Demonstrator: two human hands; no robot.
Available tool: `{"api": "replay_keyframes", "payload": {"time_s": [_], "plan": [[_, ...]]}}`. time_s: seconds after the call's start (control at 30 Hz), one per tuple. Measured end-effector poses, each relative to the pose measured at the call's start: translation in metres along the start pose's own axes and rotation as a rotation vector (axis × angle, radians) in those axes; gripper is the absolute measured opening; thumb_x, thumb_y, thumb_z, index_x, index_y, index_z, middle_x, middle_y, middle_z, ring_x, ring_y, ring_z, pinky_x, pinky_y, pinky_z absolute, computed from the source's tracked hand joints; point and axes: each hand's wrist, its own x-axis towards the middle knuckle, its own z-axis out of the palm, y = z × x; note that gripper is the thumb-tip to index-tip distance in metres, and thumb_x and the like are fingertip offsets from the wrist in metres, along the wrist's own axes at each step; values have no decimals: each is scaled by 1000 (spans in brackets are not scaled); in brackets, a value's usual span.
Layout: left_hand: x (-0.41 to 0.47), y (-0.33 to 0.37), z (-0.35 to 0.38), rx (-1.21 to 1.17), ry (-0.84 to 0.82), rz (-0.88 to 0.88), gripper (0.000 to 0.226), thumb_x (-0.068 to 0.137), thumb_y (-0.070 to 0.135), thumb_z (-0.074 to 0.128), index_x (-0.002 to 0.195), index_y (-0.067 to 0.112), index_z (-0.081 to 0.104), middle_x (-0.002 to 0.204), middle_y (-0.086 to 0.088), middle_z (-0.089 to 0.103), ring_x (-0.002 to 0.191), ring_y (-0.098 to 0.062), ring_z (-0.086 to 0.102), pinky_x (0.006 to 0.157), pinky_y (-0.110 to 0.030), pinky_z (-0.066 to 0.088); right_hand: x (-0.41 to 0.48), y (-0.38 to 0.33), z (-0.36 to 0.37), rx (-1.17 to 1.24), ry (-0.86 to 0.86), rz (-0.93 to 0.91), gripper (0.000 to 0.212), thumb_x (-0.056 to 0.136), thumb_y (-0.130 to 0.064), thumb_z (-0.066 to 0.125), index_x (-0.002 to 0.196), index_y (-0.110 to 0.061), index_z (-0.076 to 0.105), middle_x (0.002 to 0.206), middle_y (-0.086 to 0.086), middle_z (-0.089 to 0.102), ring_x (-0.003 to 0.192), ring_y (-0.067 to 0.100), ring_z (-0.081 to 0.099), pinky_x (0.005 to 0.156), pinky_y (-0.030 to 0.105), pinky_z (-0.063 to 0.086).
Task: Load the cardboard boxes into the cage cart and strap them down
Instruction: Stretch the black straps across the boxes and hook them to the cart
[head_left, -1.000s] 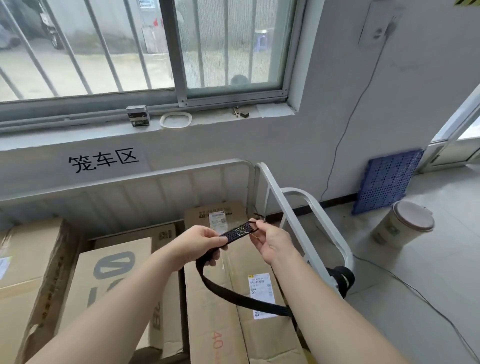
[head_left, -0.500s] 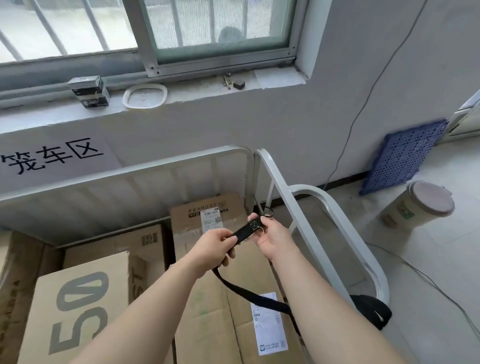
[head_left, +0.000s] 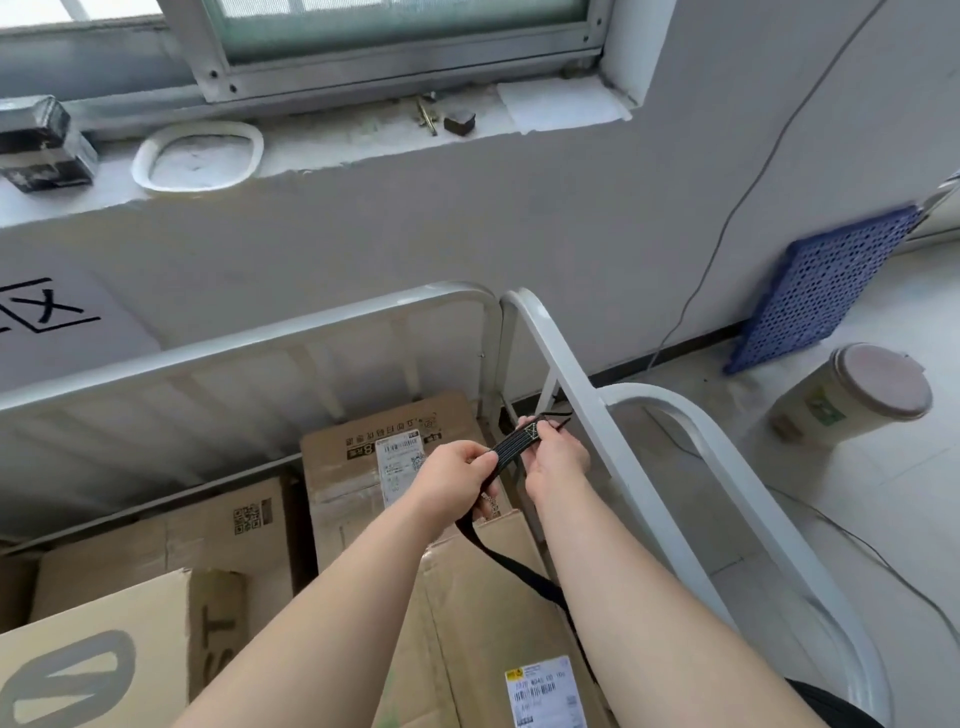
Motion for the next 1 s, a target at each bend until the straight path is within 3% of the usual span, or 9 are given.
{"api": "replay_keyframes", "payload": {"time_s": [0.17, 0.37, 0.47, 0.57, 0.7, 0.87, 1.0], "plan": [[11, -8, 1, -57, -36, -36, 21, 102, 22, 47, 98, 9, 64, 62, 1, 59, 44, -9, 52, 46, -20, 46, 14, -2, -1, -80, 35, -134, 12, 96, 1, 50, 88, -7, 52, 86, 12, 62, 78, 22, 65, 78, 34, 58], [0, -21, -10, -139, -49, -76, 29, 102, 26, 48, 91, 3, 61, 59, 0, 55, 45, -11, 49, 49, -23, 44, 15, 0, 7, -266, -47, -75, 4, 95, -4, 57, 92, -2, 59, 89, 14, 68, 80, 22, 70, 78, 35, 59], [-22, -28, -26, -169, -30, -88, 30, 100, 30, 51, 90, 4, 63, 57, 0, 52, 43, -11, 46, 48, -24, 40, 2, 8, 10, -230, -120, -16, 8, 97, -6, 55, 98, 1, 59, 84, 14, 69, 74, 21, 69, 73, 34, 59], [-53, -33, -47, -198, 5, -86, 35, 99, 33, 52, 95, 2, 66, 53, 2, 50, 41, -9, 43, 45, -22, 37, -29, 15, 15, -290, -213, 32, 7, 97, -9, 55, 98, -2, 57, 82, 13, 71, 67, 18, 68, 62, 29, 57], [-105, -45, -66, -220, 14, -81, 36, 99, 35, 52, 93, 2, 67, 51, 1, 50, 40, -9, 42, 41, -19, 37, -85, 25, 7, -415, -299, 70, 10, 97, -14, 56, 100, -4, 57, 96, 14, 74, 68, 16, 72, 48, 19, 51], [-182, -73, -91, -196, 50, -64, 38, 98, 37, 53, 89, 3, 66, 51, 0, 50, 40, -10, 42, 40, -20, 38, -156, 49, -21, -590, -390, 107, 15, 99, -17, 53, 100, -5, 62, 95, 13, 75, 85, 23, 73, 76, 35, 59], [-252, -103, -121, -207, 81, -39, 36, 98, 36, 53, 87, 3, 63, 51, -1, 48, 40, -11, 41, 40, -19, 34, -214, 84, -44, -682, -454, 120, 21, 99, -15, 53, 115, -4, 60, 91, 9, 76, 80, 21, 74, 63, 31, 57]]}}
